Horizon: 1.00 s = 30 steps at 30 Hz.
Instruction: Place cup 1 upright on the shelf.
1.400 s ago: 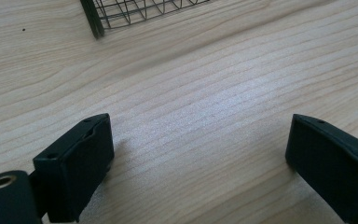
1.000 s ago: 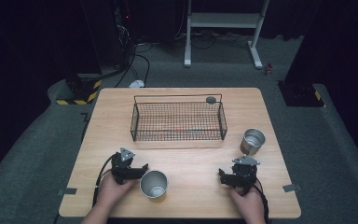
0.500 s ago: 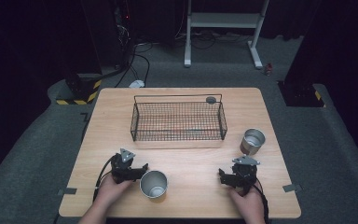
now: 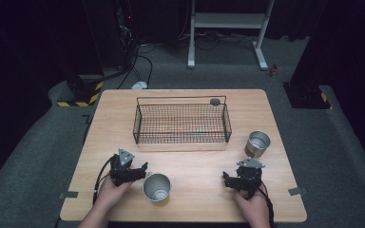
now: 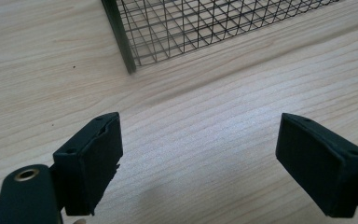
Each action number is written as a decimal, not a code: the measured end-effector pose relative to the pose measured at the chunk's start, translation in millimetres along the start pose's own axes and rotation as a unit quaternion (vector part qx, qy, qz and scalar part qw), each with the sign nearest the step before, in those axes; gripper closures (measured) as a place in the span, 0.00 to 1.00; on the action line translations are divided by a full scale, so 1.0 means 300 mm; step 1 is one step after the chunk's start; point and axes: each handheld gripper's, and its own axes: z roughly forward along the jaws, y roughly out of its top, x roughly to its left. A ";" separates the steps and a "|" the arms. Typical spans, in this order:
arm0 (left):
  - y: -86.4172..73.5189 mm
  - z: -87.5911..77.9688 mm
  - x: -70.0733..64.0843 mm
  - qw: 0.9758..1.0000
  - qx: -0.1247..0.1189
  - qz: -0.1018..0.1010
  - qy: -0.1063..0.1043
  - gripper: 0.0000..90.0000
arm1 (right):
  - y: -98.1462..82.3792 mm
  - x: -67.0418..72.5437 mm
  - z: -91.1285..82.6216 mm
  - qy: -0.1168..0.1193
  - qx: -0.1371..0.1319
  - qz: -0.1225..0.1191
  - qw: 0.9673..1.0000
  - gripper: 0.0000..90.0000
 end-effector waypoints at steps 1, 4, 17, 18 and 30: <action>0.001 -0.005 0.002 1.000 -0.001 0.002 -0.002 0.17 | 0.000 0.000 0.000 0.000 0.000 0.000 1.000 0.11; 0.007 -0.021 0.015 1.000 -0.013 0.006 -0.005 0.17 | 0.000 -0.001 0.000 0.001 0.000 -0.001 1.000 0.11; 0.043 -0.084 0.021 0.997 -0.065 -0.006 -0.033 0.17 | -0.002 0.003 -0.003 -0.001 0.000 -0.001 1.000 0.11; 0.043 -0.090 0.015 0.997 -0.066 0.003 -0.030 0.17 | 0.000 0.002 -0.001 0.002 0.000 -0.002 1.000 0.11; 0.089 -0.176 0.047 0.994 -0.098 0.004 -0.037 0.16 | 0.001 0.002 0.001 0.002 0.000 -0.002 1.000 0.11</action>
